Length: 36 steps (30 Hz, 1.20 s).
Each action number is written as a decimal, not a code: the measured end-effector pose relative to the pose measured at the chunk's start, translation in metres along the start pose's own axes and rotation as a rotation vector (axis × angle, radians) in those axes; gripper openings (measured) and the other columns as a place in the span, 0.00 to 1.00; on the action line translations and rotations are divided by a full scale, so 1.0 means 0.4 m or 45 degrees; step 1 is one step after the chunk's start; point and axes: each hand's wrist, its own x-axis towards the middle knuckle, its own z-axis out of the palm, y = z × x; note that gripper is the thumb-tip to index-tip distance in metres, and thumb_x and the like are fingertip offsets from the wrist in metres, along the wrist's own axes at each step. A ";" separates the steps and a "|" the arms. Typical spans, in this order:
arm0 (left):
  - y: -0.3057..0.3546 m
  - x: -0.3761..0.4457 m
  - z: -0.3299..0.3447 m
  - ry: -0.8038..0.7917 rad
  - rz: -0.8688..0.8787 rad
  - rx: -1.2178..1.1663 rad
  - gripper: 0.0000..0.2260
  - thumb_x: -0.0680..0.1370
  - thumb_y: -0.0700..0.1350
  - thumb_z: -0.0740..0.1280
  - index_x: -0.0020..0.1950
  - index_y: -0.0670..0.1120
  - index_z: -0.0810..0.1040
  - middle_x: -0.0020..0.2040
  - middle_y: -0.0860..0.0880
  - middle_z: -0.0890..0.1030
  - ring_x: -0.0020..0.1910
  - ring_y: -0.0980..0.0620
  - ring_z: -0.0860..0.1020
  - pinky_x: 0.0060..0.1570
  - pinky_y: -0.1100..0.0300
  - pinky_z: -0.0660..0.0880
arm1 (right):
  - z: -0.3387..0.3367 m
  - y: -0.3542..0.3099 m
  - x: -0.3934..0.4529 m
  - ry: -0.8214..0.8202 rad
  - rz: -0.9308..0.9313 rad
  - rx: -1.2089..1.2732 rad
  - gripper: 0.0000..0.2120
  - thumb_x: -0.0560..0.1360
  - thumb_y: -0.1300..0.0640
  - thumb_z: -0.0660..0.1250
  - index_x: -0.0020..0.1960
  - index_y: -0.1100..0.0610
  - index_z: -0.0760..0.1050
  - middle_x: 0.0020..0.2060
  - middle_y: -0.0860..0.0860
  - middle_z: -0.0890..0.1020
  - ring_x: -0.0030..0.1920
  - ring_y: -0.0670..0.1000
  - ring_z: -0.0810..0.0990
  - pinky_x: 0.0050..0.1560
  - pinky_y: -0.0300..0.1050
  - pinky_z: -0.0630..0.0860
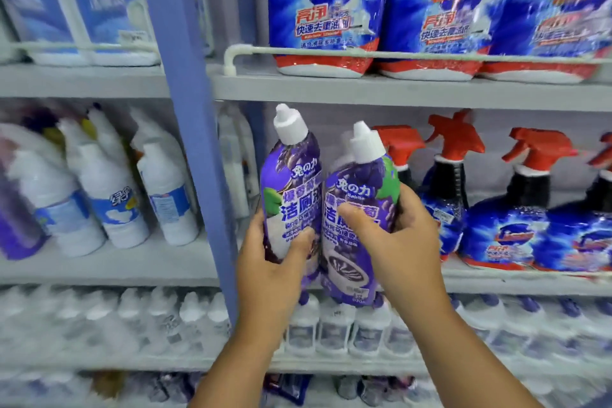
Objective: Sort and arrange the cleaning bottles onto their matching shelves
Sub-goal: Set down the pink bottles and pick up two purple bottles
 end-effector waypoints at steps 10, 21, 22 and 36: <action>0.064 -0.125 -0.308 0.237 -0.182 0.148 0.12 0.75 0.45 0.76 0.56 0.54 0.81 0.49 0.53 0.87 0.48 0.50 0.86 0.51 0.42 0.83 | 0.101 0.003 -0.139 -0.336 0.177 0.137 0.13 0.70 0.58 0.79 0.52 0.47 0.82 0.44 0.46 0.88 0.44 0.48 0.87 0.46 0.47 0.84; 0.073 -0.082 -0.826 0.556 -0.159 0.084 0.09 0.76 0.43 0.75 0.53 0.52 0.80 0.47 0.52 0.88 0.46 0.49 0.87 0.43 0.51 0.82 | 0.572 -0.051 -0.280 -0.529 0.200 0.247 0.13 0.70 0.58 0.80 0.51 0.49 0.82 0.44 0.49 0.88 0.45 0.53 0.88 0.47 0.53 0.85; 0.072 -0.070 -0.889 0.552 -0.163 0.076 0.09 0.76 0.44 0.75 0.53 0.53 0.80 0.48 0.51 0.88 0.47 0.49 0.87 0.44 0.50 0.83 | 0.633 -0.057 -0.298 -0.526 0.201 0.261 0.13 0.70 0.58 0.80 0.52 0.49 0.82 0.45 0.49 0.88 0.46 0.53 0.88 0.48 0.54 0.84; 0.018 0.202 -1.465 0.487 -0.201 0.115 0.09 0.77 0.46 0.74 0.55 0.54 0.80 0.47 0.53 0.87 0.43 0.53 0.86 0.35 0.58 0.79 | 1.291 -0.071 -0.371 -0.517 0.235 0.323 0.14 0.72 0.56 0.78 0.56 0.47 0.82 0.49 0.49 0.88 0.49 0.53 0.88 0.54 0.60 0.83</action>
